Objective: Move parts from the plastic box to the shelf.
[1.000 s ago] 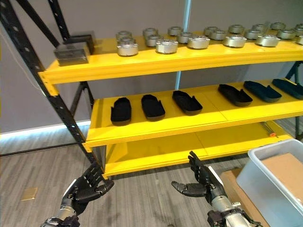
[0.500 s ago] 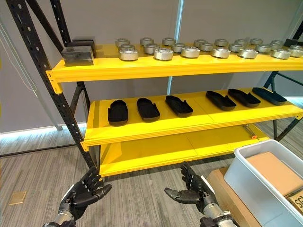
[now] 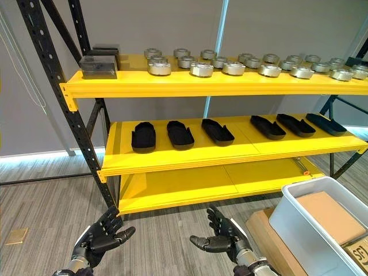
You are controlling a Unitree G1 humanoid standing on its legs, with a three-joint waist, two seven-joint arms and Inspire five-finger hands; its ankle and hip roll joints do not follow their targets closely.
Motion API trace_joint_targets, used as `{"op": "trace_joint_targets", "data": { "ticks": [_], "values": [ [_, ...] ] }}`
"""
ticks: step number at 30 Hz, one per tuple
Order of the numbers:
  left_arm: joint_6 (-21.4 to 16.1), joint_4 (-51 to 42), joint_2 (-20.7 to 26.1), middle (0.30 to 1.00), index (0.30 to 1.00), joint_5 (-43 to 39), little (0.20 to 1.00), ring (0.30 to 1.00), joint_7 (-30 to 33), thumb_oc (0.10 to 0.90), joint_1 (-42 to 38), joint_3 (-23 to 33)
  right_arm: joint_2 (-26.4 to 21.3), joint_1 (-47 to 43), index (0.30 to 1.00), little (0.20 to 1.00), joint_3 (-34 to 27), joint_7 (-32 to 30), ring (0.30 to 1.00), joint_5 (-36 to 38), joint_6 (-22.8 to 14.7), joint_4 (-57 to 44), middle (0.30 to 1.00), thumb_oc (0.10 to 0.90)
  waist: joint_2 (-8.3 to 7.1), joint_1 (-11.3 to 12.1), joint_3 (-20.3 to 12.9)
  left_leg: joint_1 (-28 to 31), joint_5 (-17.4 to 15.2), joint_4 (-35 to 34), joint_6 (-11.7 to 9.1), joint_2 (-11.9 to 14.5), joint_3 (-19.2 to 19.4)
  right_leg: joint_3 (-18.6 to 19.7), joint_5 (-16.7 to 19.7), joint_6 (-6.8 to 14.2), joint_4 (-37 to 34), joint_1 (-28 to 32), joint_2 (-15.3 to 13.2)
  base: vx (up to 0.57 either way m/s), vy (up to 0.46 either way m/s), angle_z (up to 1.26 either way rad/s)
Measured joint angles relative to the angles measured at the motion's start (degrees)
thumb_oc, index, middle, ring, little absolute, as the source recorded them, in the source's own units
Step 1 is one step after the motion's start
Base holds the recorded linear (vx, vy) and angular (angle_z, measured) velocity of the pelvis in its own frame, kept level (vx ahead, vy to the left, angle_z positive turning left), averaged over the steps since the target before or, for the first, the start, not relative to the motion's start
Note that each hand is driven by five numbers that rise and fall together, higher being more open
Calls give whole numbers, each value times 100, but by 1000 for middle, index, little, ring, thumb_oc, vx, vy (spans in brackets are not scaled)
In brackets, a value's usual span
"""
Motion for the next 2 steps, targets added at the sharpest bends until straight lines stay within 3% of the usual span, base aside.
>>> {"op": "trace_joint_targets", "data": {
  "ticks": [2],
  "values": [
    [0,32,-2,1000,1000,21,1000,1000,1,900,-19,-5,3,-5,1000,1000,3,-6,1000,0,1,1,1000,900,8,-25,-6,19,33,0,-36,3,-1,0,73,-93,2,27,2,3,-21,6]
  ]
}}
